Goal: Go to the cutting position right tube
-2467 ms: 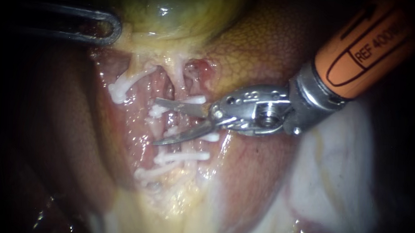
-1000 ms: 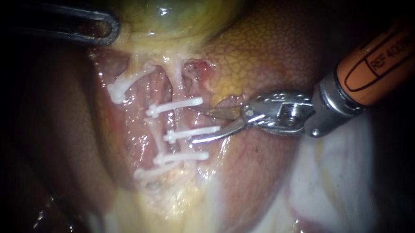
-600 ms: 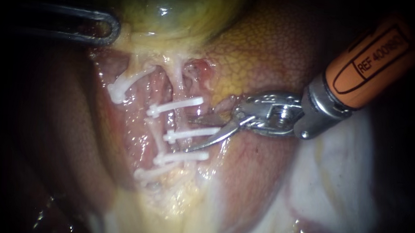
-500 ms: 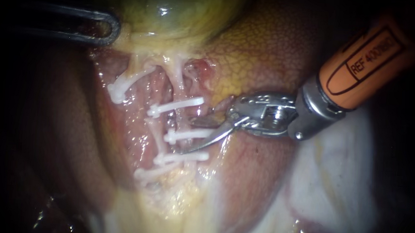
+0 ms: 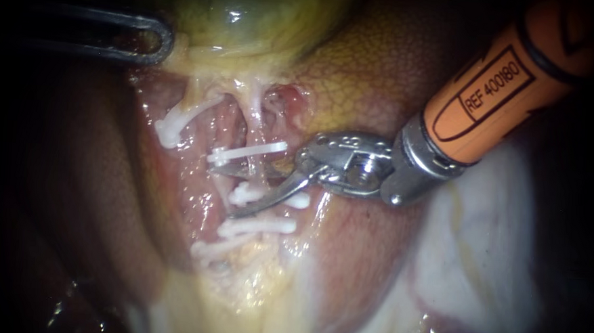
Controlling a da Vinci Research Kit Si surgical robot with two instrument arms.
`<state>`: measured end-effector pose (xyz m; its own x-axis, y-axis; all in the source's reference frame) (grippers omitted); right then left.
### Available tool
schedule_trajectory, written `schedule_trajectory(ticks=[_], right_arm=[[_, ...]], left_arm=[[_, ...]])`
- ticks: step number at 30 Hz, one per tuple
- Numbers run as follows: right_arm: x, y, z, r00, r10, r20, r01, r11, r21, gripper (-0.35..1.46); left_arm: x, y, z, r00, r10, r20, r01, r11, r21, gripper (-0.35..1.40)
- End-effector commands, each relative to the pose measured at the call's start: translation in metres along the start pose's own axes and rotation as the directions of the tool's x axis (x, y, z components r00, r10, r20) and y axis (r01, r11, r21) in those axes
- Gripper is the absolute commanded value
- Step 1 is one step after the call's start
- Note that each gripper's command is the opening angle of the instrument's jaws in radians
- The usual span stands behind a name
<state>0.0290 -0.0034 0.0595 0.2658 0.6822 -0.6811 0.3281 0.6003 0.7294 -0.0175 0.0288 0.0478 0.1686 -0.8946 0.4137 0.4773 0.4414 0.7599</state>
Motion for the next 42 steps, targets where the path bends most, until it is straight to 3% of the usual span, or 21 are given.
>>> schedule_trajectory(ticks=[1, 16, 23, 34, 42], right_arm=[[0.0000, 0.0001, 0.0002, 1.000, 0.000, -0.003, 0.000, 1.000, 0.000, 1.01], [0.0005, 0.0000, 0.0018, 0.995, -0.013, -0.097, 0.019, 0.998, 0.058, 1.01], [0.0010, -0.0008, 0.0025, 0.994, -0.014, -0.107, 0.023, 0.996, 0.084, 0.99], [0.0036, -0.0038, 0.0027, 0.993, -0.003, -0.116, 0.016, 0.994, 0.112, 0.99], [0.0039, -0.0040, 0.0028, 0.993, -0.002, -0.116, 0.015, 0.993, 0.114, 1.01]], left_arm=[[0.0000, 0.0000, 0.0000, 1.0000, 0.000, 0.000, 0.000, 1.000, 0.000, -0.35], [0.0000, 0.0000, 0.0001, 1.0000, -0.001, 0.000, 0.001, 1.000, -0.001, -0.35], [0.0000, 0.0000, 0.0001, 1.0000, -0.001, 0.000, 0.001, 1.000, -0.001, -0.35], [0.0000, 0.0000, -0.0001, 1.0000, 0.000, 0.000, 0.000, 1.000, 0.000, -0.35], [0.0000, 0.0001, -0.0001, 1.0000, 0.000, 0.000, 0.000, 1.000, 0.000, -0.35]])
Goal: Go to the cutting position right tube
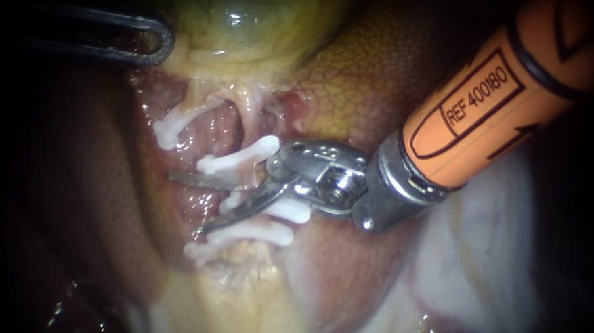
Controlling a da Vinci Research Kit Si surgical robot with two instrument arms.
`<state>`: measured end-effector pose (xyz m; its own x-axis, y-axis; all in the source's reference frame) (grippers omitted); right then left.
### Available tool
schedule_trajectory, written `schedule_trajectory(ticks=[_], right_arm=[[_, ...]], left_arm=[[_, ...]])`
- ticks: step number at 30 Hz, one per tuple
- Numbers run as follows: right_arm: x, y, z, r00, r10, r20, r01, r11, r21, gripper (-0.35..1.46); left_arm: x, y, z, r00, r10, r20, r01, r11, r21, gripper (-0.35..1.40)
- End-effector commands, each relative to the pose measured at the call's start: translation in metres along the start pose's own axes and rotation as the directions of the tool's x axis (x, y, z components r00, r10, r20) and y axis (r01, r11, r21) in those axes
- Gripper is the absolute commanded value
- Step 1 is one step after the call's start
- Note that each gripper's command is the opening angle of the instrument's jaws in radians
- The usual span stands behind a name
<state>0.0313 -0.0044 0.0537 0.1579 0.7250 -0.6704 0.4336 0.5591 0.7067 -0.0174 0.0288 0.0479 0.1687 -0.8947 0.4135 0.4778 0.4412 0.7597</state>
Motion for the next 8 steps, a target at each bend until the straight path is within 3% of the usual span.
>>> schedule_trajectory(ticks=[1, 8], right_arm=[[0.0000, 0.0001, -0.0001, 1.000, 0.000, 0.000, 0.000, 1.000, -0.001, 1.01], [-0.0001, 0.0002, -0.0001, 1.000, 0.000, 0.001, 0.000, 1.000, -0.001, 1.01]], left_arm=[[0.0000, 0.0000, 0.0000, 1.0000, 0.000, 0.000, 0.000, 1.000, 0.001, -0.35], [0.0000, 0.0000, 0.0000, 1.0000, 0.000, 0.000, 0.000, 1.000, 0.001, -0.35]])
